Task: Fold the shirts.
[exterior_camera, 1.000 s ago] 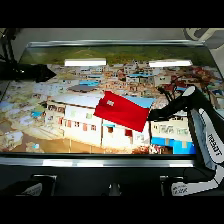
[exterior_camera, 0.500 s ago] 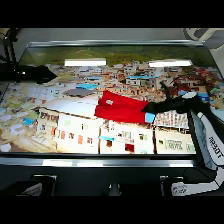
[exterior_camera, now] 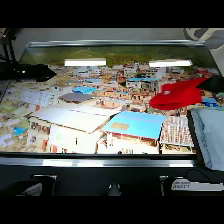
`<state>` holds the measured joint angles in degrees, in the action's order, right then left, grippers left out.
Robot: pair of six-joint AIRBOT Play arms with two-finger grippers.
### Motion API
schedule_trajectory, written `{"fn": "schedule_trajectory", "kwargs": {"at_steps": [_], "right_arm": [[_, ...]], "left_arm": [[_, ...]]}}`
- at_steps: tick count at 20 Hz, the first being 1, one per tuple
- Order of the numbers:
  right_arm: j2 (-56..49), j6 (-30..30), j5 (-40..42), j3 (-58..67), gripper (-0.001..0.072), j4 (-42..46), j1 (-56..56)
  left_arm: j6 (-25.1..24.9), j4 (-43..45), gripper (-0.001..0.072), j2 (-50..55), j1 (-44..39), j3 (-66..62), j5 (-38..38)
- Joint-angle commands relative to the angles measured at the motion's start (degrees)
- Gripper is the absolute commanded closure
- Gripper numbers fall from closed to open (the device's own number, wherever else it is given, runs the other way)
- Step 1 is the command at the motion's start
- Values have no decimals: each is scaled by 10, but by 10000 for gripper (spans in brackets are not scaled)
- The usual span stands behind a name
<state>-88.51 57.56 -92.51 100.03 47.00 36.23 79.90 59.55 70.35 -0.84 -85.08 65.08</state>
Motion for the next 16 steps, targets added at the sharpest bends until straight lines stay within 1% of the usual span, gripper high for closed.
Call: {"fn": "schedule_trajectory", "kwargs": {"at_steps": [1,4,7,8,10,12,14,16], "right_arm": [[5,37,-78,73,691,39,97],[13,51,-127,84,691,42,166],[38,55,-132,84,691,74,218],[47,56,-132,84,691,94,234],[60,59,-133,84,691,160,255],[76,63,-134,68,691,258,253],[92,63,-135,10,691,298,253],[118,57,-135,-90,691,341,253]], "left_arm": [[-24,0,682,0,-5,7,-4],[-37,0,681,0,-27,27,-13],[-42,-1,682,0,-56,55,-52],[-50,-1,681,0,-67,64,-65],[-50,0,682,0,-86,74,-81],[-50,0,682,1,-99,74,-84],[-50,-1,682,1,-105,74,-91],[-50,-1,682,1,-107,74,-92]]}}
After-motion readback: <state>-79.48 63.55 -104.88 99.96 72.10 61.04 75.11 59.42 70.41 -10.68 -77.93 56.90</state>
